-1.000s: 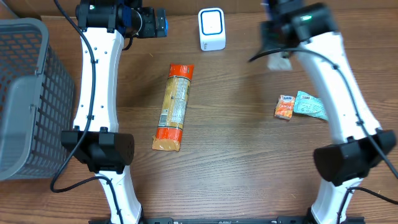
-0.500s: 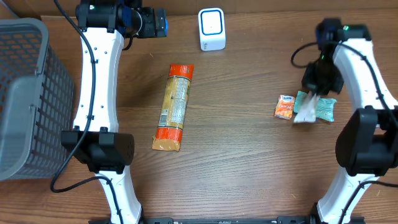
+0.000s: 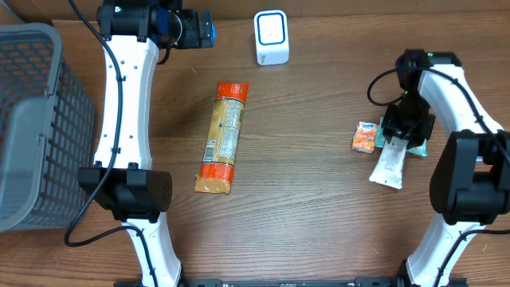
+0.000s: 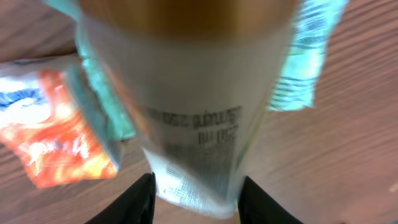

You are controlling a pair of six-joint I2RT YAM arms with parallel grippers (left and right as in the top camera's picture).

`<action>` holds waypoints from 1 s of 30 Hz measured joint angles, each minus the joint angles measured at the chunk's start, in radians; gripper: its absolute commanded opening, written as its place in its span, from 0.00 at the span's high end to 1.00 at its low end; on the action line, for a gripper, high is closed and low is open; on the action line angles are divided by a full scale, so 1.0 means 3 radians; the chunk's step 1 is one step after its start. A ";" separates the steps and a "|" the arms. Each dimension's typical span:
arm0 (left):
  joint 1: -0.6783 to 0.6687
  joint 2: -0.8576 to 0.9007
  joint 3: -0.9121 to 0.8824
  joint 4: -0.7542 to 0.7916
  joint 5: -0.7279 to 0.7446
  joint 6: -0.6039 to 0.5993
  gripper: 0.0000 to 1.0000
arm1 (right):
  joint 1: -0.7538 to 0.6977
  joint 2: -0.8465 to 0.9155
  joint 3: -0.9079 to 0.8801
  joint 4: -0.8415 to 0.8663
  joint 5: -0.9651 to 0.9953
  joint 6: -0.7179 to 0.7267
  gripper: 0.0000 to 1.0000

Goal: Scan the item barcode
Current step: 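Lay the white tube down on the right beside the packets, then reach the right gripper to the red-topped pasta pack and grasp it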

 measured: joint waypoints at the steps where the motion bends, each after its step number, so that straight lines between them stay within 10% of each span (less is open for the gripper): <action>1: 0.0000 0.0000 0.0000 0.0000 0.0000 0.0000 0.00 | -0.0001 0.0000 0.0120 -0.0060 0.0000 -0.0004 0.43; 6: 0.0000 0.0000 0.0000 0.0000 0.0000 0.0000 0.00 | 0.0000 0.0000 0.0940 -0.0306 -0.0146 -0.0134 0.23; 16: 0.0000 0.0000 0.0000 -0.0001 0.0000 0.0000 0.00 | 0.0159 0.0020 0.1361 0.0711 -0.1541 -0.0229 0.22; 30: 0.0000 0.0000 0.0000 0.0000 0.0000 0.0000 0.00 | 0.1642 0.0881 0.0978 0.2087 -0.2182 0.0409 0.23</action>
